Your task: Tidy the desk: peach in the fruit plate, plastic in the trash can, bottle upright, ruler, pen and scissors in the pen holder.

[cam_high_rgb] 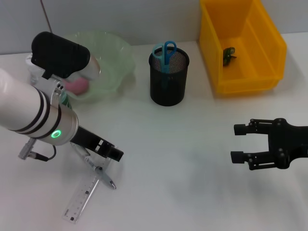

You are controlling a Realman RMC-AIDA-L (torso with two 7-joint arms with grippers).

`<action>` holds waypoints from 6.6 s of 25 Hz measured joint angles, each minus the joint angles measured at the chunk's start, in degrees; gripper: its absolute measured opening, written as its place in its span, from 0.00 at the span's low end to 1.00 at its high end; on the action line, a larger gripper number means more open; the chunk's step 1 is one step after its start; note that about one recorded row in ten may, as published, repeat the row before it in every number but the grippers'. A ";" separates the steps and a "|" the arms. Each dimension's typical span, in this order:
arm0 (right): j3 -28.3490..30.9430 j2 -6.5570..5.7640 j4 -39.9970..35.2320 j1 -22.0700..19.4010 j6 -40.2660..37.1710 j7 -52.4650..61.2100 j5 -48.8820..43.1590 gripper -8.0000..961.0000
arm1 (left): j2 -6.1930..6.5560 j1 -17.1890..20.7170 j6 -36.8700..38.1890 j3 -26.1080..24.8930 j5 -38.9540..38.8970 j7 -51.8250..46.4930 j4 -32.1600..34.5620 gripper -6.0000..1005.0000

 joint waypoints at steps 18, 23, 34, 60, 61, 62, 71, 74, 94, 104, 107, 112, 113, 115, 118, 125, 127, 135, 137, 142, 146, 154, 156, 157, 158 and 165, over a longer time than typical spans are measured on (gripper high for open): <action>0.08 0.28 0.42 0.64 1.60 0.12 -0.06 0.86 | 0.01 -4.18 -3.40 1.30 0.23 0.00 -7.53 0.79; 0.08 0.33 0.45 0.72 1.64 0.17 -0.05 0.86 | 0.01 -4.58 -4.06 1.27 0.05 0.01 -8.77 0.79; 0.08 0.81 0.45 0.82 1.63 0.17 -0.05 0.85 | 0.01 -4.79 -4.82 1.98 -0.06 0.11 -10.63 0.79; 0.08 1.26 0.28 0.81 1.19 0.61 -0.05 0.85 | 0.16 -5.20 -5.71 2.66 0.00 0.11 -10.97 0.46; 0.08 1.26 0.28 0.81 1.18 0.61 -0.05 0.85 | 0.16 -5.15 -5.23 2.45 -0.05 0.10 -10.51 0.42; 0.08 1.26 0.28 0.81 1.18 0.61 -0.05 0.85 | 0.17 -5.08 -4.55 2.16 -0.08 0.10 -9.78 0.39; 1.06 1.07 0.15 0.63 1.69 0.75 -0.04 0.85 | 0.66 -0.45 1.86 -9.21 -10.50 1.06 10.13 0.39; 1.86 0.92 0.14 0.33 1.71 0.76 -0.05 0.85 | 0.63 0.87 1.27 -11.12 -14.48 1.86 12.77 0.39; 2.28 0.71 0.03 0.06 1.49 1.00 -0.01 0.85 | 0.10 13.13 -23.09 -1.40 -108.36 84.17 -19.81 0.39; 8.05 4.37 -0.09 1.54 1.60 -4.14 0.44 0.85 | 0.06 12.63 -19.52 15.83 -141.03 124.14 -30.07 0.39; 11.31 6.81 -0.61 2.31 1.98 -7.87 0.74 0.85 | 0.01 12.49 -19.47 23.63 -152.50 137.51 -31.28 0.39; 11.77 7.22 6.51 4.71 3.12 -15.01 8.13 0.85 | 0.01 12.65 -19.30 30.52 -162.43 149.36 -30.36 0.39; 11.78 7.22 8.18 5.18 3.29 -17.08 9.82 0.85 | 0.01 12.62 -19.08 33.97 -167.26 155.36 -29.84 0.39; 11.78 7.31 10.55 6.02 3.60 -19.91 11.81 0.85 | 0.01 12.36 -18.97 35.37 -169.02 157.15 -29.73 0.39; 11.81 7.43 13.76 7.99 4.94 -22.51 12.55 0.85 | 0.00 11.81 -18.89 38.17 -173.45 160.72 -29.16 0.39; 11.74 7.55 20.87 13.33 9.96 -28.15 12.69 0.85 | 0.01 10.93 -19.03 39.65 -175.17 163.51 -29.08 0.39; 12.07 7.62 24.27 15.20 11.10 -30.85 12.87 0.85 | 0.01 10.83 -19.09 39.67 -175.36 163.75 -29.08 0.39; 12.46 7.79 34.05 18.54 13.35 -41.15 17.63 0.85 | 0.01 10.03 -19.46 40.72 -177.93 165.43 -29.26 0.39; 12.51 7.83 34.99 18.75 13.50 -42.12 18.46 0.85 | 0.01 9.98 -19.47 41.06 -178.82 166.26 -29.22 0.39; 12.70 7.86 36.01 19.28 13.74 -42.66 19.34 0.85 | 0.01 9.66 -19.27 42.57 -181.35 168.40 -29.07 0.39; 12.77 7.92 36.79 19.53 14.17 -43.54 20.16 0.83 | 0.01 9.64 -19.18 42.61 -181.44 168.41 -29.05 0.39; 13.68 7.92 37.82 20.03 14.23 -43.91 20.26 0.67 | 0.01 9.69 -19.12 42.67 -181.45 168.25 -29.05 0.39; 14.09 7.91 38.16 20.06 14.23 -43.93 20.26 0.58 | 0.01 9.79 -19.05 42.67 -181.45 168.12 -29.06 0.39; 14.28 7.90 38.36 20.10 14.23 -43.94 20.26 0.54 | 0.01 9.82 -19.04 42.67 -181.46 168.08 -29.06 0.39; 14.28 7.90 38.36 20.10 14.23 -43.94 20.26 0.52 | 0.01 9.83 -19.03 42.67 -181.47 168.05 -29.06 0.39; 14.33 7.90 38.58 20.18 14.20 -44.33 20.26 0.35 | 0.01 9.86 -19.17 42.68 -181.53 168.02 -29.06 0.39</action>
